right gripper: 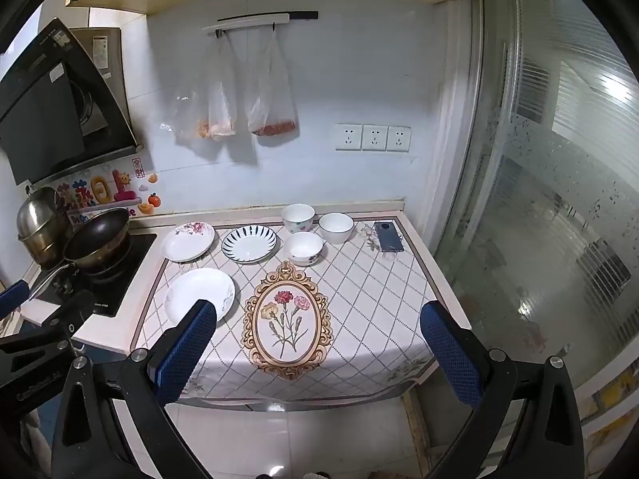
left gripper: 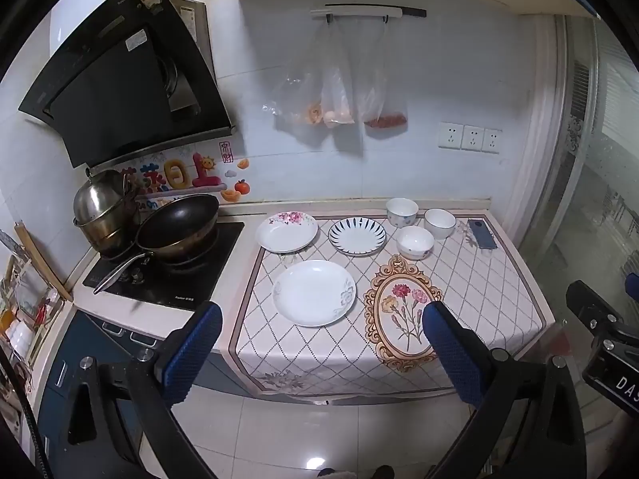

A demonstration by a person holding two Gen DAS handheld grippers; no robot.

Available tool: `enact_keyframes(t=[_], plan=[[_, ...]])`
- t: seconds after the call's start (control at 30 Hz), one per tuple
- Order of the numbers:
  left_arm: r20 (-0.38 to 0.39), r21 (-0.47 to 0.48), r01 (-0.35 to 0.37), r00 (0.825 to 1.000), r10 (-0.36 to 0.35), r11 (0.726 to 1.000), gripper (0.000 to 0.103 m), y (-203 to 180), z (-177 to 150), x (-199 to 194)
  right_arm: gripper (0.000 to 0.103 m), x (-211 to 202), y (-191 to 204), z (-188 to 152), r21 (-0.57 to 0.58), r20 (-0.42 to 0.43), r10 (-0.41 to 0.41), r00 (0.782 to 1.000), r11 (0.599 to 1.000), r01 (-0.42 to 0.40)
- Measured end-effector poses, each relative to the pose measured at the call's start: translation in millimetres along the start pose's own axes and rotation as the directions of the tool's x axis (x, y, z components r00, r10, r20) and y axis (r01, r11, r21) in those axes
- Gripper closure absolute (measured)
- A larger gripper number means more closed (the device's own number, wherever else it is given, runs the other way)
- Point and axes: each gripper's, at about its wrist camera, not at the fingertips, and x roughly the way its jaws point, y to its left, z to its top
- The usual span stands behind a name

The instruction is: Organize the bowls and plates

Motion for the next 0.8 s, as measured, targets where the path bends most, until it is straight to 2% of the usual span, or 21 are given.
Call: enact_keyframes(t=[0.57,0.8], plan=[[0.001,-0.003,0.021,1.000,-0.021,1.000,0.000,2,5,-3,0.000,-3,1,4,0.007,-0.003,0.005,1.000,1.000,-0.005],[0.009,0.003,0.027,1.000,-0.027,1.000,0.000,1,6,-4,0.000,-5,4,-6,0.005,0.000,0.000,1.000,1.000,0.000]])
